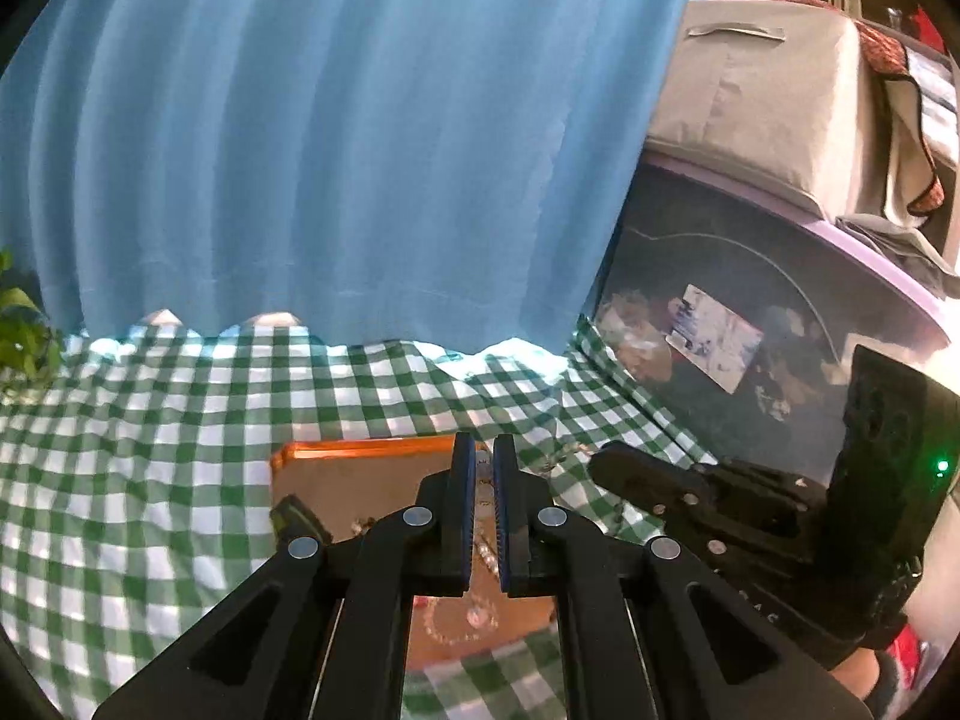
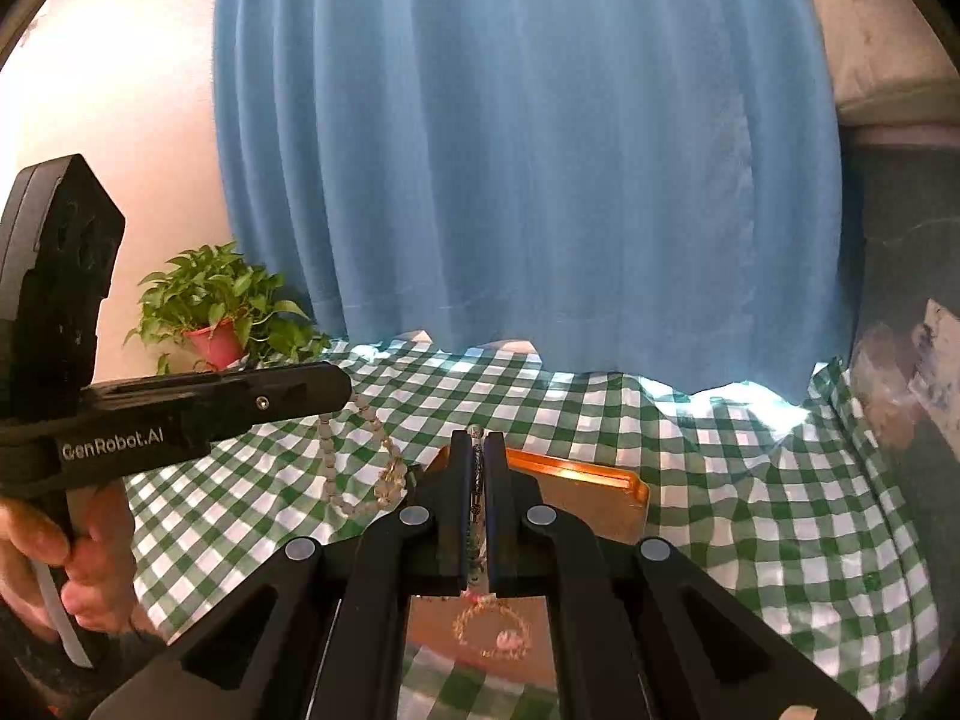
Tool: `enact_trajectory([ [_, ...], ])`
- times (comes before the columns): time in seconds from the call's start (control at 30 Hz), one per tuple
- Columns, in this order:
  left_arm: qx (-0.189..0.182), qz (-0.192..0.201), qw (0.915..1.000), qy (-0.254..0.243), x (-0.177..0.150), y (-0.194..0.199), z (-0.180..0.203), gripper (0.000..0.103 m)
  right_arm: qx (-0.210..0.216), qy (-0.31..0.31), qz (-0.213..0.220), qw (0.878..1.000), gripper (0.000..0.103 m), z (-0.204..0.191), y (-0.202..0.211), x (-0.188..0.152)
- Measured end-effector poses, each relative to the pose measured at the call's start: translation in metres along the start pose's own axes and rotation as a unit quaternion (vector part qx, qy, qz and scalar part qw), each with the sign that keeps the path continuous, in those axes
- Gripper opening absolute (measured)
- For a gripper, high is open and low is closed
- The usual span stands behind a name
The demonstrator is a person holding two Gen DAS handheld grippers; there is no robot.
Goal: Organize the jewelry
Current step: 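Carry the pearl bracelet and green-bead chain bracelet over the orange tray with both tools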
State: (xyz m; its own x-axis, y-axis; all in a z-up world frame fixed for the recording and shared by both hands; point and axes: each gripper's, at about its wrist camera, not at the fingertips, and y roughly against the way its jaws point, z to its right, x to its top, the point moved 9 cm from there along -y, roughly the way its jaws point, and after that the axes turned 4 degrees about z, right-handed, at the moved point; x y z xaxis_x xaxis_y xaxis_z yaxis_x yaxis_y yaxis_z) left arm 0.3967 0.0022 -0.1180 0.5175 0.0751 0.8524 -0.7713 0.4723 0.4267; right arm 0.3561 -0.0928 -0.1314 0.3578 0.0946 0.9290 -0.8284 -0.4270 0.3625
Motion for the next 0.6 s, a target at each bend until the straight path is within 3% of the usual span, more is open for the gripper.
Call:
enact_trajectory([
  [0.23, -0.002, -0.023, 0.999, 0.039, -0.014, -0.073, -0.037, 0.006, 0.0, -0.028, -0.032, 0.999, 0.003, 0.032, -0.063, -0.021],
  [0.43, 0.066, -0.044, 0.9966, -0.024, -0.034, -0.139, -0.06, 0.006, -0.021, -0.002, -0.074, 0.997, 0.003, 0.065, -0.119, -0.049],
  [0.6, 0.05, -0.042, 0.9977, 0.021, -0.031, -0.166, -0.082, 0.006, -0.025, -0.033, -0.103, 0.994, 0.003, 0.088, -0.149, -0.078],
])
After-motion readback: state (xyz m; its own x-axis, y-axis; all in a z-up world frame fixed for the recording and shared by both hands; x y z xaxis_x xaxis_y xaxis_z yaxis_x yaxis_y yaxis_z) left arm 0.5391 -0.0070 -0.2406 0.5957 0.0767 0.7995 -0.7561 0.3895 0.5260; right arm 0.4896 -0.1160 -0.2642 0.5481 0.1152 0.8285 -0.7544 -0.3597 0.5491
